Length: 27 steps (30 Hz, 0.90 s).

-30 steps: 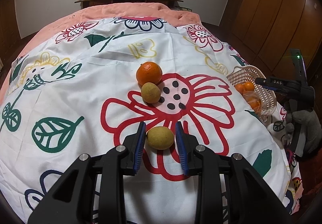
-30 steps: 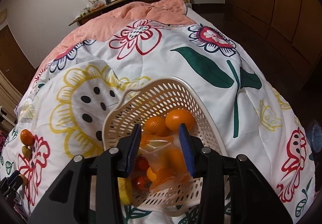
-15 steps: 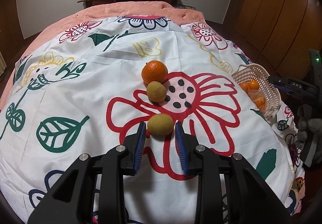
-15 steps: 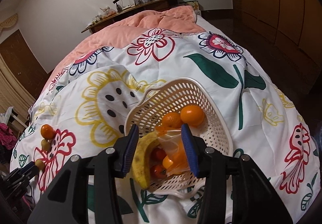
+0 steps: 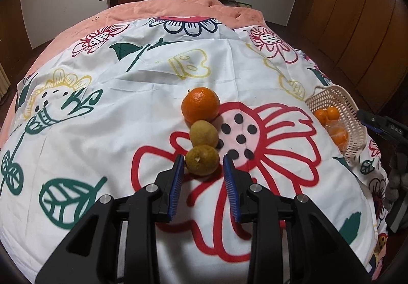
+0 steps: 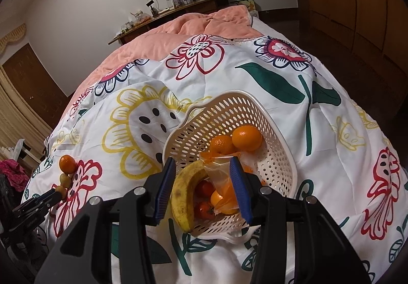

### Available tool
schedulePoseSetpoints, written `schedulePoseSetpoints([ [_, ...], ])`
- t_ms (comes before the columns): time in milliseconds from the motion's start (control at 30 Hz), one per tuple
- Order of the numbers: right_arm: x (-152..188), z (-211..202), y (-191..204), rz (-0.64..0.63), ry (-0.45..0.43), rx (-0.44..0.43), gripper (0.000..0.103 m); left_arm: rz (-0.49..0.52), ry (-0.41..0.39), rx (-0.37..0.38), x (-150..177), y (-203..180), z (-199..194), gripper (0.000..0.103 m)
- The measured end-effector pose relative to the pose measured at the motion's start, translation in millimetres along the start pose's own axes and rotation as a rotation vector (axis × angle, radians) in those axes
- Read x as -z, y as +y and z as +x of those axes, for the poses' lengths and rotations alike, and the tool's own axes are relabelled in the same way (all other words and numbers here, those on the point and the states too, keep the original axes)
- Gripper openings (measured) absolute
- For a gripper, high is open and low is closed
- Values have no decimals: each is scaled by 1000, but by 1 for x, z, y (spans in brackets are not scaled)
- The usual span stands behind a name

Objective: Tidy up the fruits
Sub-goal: 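Open the right gripper to drop the orange into the basket, then carry the lemon into the basket and open the left gripper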

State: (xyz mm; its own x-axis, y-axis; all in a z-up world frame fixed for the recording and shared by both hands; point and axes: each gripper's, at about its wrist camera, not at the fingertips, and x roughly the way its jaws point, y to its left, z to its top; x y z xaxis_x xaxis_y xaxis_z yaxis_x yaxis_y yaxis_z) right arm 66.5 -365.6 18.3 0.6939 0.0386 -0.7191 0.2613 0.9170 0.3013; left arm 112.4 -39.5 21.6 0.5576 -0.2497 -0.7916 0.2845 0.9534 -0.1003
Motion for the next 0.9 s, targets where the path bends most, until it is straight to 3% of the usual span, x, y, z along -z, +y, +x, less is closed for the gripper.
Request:
schedulePoseSetpoints([
  [500,5,-18,-19,54,-48,-29,49,8,9,-21,-7,-6,2,30],
  [900,10,-36,-53,124,-107,-23,55,125,-31,25,-22,-67,-15,30],
])
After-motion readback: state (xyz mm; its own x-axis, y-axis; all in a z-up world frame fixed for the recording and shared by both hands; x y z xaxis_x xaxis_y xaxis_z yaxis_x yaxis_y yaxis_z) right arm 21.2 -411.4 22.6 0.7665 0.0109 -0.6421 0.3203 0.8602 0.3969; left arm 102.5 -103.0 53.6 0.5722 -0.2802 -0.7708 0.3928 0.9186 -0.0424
